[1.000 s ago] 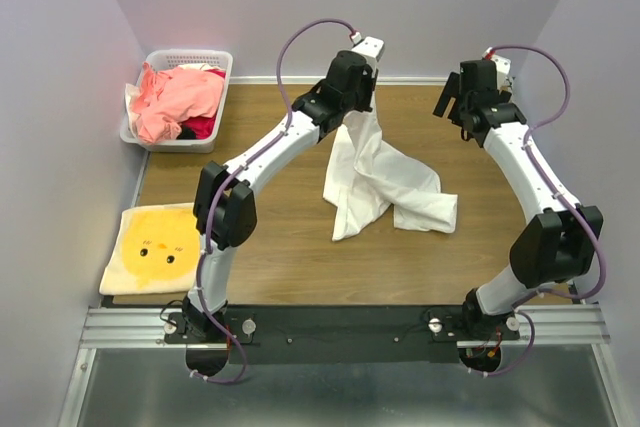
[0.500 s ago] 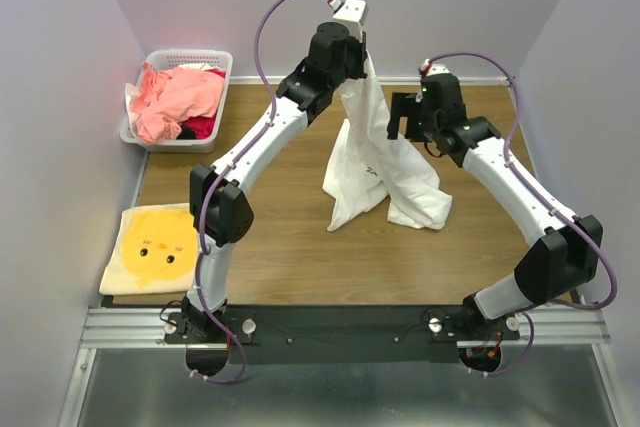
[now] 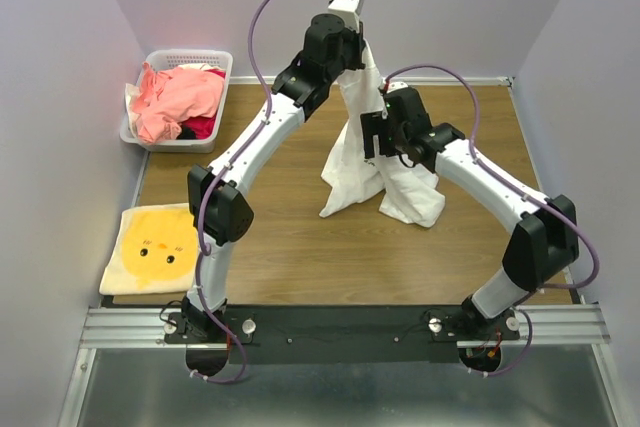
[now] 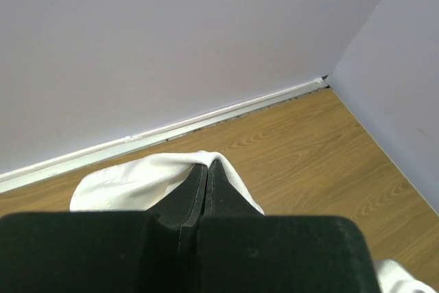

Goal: Fold and stack the t-shirts
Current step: Move the tshirt to the center of the board

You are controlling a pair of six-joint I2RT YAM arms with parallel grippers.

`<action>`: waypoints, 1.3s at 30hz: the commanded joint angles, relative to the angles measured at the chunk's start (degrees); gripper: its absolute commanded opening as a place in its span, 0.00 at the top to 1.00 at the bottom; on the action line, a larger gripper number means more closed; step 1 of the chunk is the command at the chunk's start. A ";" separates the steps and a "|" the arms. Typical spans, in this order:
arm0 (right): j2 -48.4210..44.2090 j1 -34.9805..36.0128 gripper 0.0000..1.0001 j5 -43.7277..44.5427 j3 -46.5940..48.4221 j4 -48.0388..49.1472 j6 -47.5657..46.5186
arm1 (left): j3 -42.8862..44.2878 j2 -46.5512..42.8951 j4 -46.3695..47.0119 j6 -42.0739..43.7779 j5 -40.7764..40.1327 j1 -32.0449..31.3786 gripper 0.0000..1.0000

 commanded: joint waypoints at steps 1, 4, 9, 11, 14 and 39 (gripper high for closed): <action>4.81 0.20 0.10 7.05 -0.91 4.60 -1.42 | 0.52 -0.47 0.18 0.22 1.16 0.58 1.00; 8.06 0.11 0.13 11.88 0.84 5.22 -0.55 | 0.34 -0.74 -0.34 0.04 1.52 0.58 1.00; 9.83 0.20 0.72 19.08 2.34 5.66 0.77 | -1.50 -2.41 -0.43 0.75 0.38 0.84 1.00; 8.78 0.20 0.99 20.76 2.25 5.66 1.48 | -2.03 -3.19 -0.69 1.27 -1.81 1.28 1.00; 6.76 0.20 0.99 23.40 2.34 5.66 1.66 | -2.12 -4.07 -1.22 1.19 -5.07 2.33 1.00; -1.33 5.90 0.99 -2.52 23.52 5.58 -9.24 | -9.67 -34.38 6.92 9.86 -13.71 6.82 1.00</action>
